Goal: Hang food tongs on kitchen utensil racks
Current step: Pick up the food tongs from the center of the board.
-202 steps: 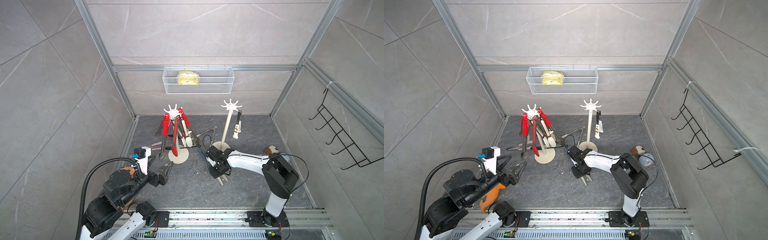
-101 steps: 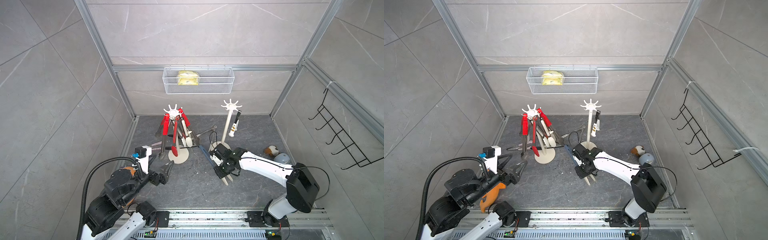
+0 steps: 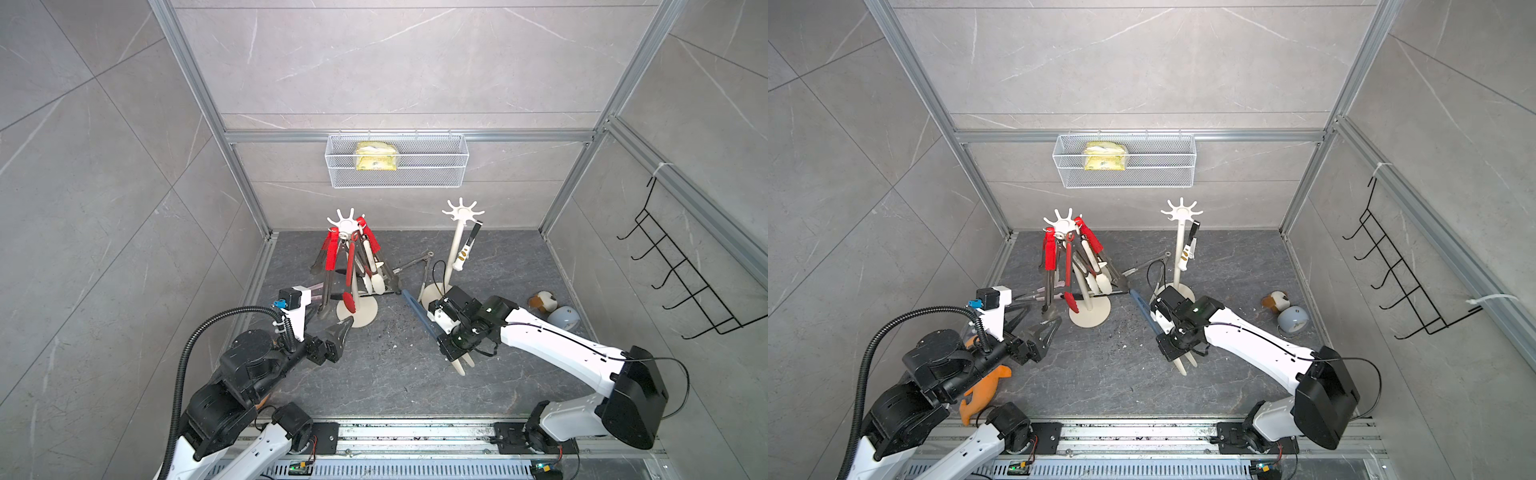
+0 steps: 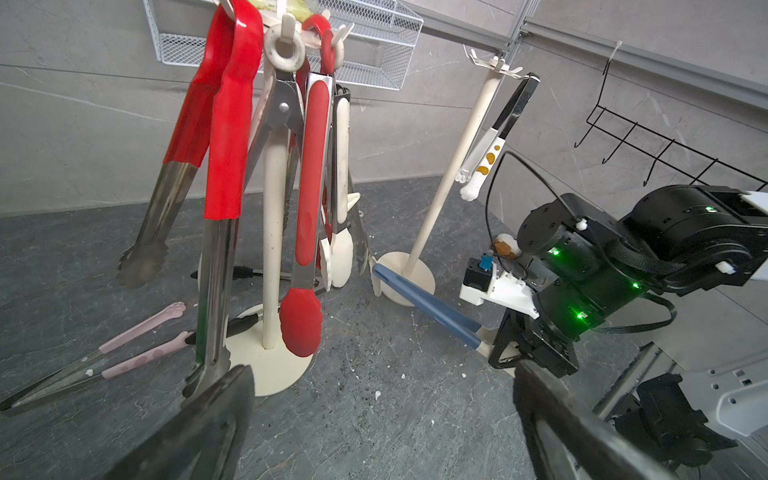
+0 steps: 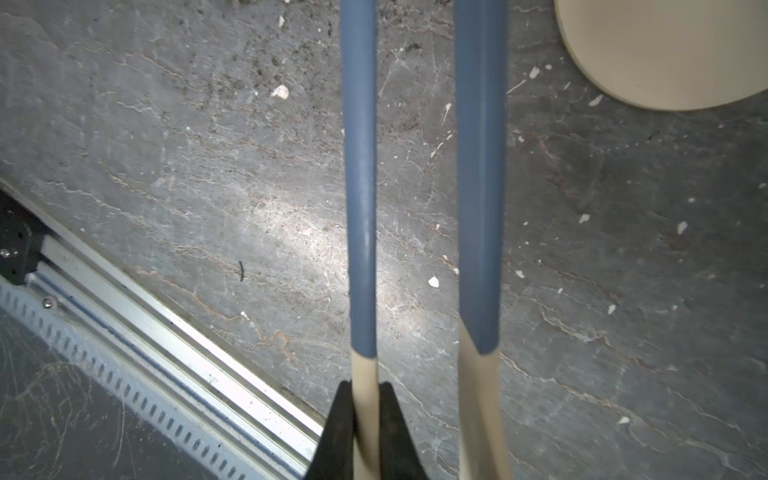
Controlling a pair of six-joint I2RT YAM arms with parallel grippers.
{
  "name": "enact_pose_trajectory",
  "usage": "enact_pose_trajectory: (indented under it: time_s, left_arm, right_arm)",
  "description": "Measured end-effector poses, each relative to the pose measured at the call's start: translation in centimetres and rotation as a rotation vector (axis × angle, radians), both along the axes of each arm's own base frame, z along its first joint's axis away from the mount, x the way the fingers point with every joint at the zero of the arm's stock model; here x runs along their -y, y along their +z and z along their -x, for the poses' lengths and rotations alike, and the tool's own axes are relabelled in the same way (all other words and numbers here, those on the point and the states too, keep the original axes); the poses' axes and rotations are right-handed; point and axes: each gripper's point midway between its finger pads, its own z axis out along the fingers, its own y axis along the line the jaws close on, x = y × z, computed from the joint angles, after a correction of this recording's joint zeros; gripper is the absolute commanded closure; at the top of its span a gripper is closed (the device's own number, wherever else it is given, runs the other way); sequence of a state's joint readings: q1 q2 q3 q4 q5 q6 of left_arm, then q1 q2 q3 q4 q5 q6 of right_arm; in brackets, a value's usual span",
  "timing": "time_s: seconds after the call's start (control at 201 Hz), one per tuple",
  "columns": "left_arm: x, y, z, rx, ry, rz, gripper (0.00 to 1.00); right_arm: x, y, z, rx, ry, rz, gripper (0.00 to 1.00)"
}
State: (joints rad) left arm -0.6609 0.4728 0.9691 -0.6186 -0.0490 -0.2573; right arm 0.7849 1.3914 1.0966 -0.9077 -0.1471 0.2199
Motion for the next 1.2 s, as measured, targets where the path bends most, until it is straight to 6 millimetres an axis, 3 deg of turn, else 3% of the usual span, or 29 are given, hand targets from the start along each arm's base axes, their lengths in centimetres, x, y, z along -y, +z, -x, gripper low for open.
enact_pose_trajectory:
  time_s: [0.378, 0.976, 1.205]
  left_arm:
    - [0.4, 0.2, -0.5, 0.004, -0.001, 0.003, 0.01]
    - [1.0, -0.5, -1.2, 0.006, 0.000, 0.004, 0.01]
    - [1.2, -1.2, -1.8, -0.003, 0.010, -0.005, 0.01]
  right_arm:
    - [-0.6, 4.3, 1.0, 0.087, 0.052, -0.161, 1.00]
    - [-1.6, 12.9, 0.0, 0.391, 0.089, -0.419, 1.00]
    - [-1.6, 14.3, -0.3, 0.483, 0.081, -0.406, 1.00]
